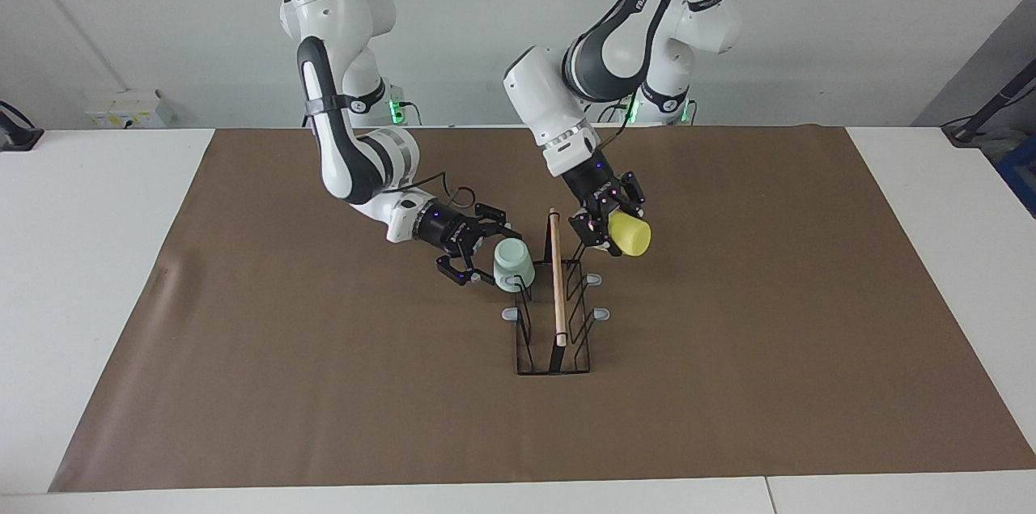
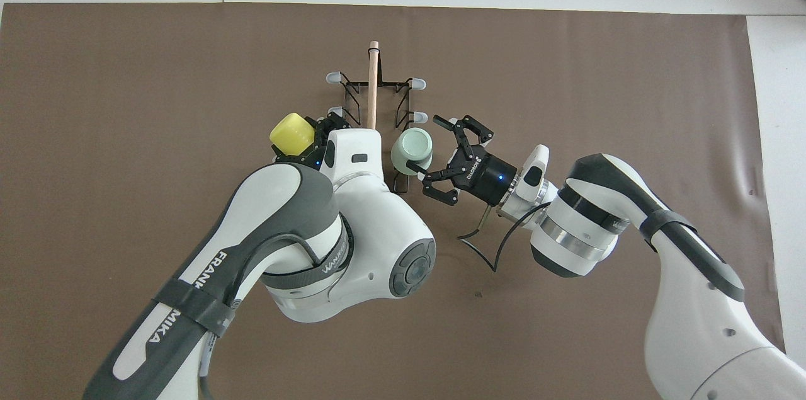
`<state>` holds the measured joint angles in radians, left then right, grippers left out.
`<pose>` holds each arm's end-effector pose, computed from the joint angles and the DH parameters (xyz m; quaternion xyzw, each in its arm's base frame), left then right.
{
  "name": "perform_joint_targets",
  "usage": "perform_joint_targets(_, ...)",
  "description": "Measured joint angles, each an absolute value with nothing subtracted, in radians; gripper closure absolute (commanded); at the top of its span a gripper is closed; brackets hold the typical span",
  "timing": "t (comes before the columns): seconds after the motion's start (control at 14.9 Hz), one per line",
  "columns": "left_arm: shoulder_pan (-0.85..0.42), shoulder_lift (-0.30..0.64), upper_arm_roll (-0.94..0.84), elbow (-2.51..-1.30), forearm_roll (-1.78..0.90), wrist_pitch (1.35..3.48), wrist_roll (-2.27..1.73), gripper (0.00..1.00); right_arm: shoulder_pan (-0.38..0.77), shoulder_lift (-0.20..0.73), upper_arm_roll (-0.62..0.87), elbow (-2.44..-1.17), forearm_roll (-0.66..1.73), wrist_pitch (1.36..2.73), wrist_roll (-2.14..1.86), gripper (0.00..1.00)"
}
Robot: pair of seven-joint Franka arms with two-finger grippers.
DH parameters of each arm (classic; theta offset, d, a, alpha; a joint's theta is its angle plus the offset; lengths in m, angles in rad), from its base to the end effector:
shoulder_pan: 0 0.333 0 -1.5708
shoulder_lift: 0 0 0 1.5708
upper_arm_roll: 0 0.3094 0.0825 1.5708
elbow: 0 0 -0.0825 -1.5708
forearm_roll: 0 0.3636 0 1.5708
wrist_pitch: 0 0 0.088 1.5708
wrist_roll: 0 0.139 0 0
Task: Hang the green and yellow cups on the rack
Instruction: 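Hang the green cup on a rack peg and open the right gripper, then hang the yellow cup on a rack peg while the right gripper withdraws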
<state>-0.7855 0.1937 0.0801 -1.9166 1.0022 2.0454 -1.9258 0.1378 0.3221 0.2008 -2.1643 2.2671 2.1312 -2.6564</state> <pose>0.4963 -0.3327 0.3948 -0.8494 -0.3089 -0.4055 0.1364 0.5398 0.2452 0.2795 -0.6340 -0.3470 -0.5923 0.3562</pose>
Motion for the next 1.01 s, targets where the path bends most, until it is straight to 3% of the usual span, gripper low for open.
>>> perform_joint_targets(0.6, -0.794, 0.202, 0.085, -1.906, 1.034, 2.021, -1.933, 1.0, -0.16, 0.284, 0.191, -2.132, 1.704, 2.15, -2.578, 0.0)
perform_joint_targets(1.01, -0.821, 0.23, 0.084, -1.895, 1.034, 1.987, -1.948, 1.0, -0.277, 0.28, 0.189, -1.975, 1.201, 2.101, -2.371, 0.0)
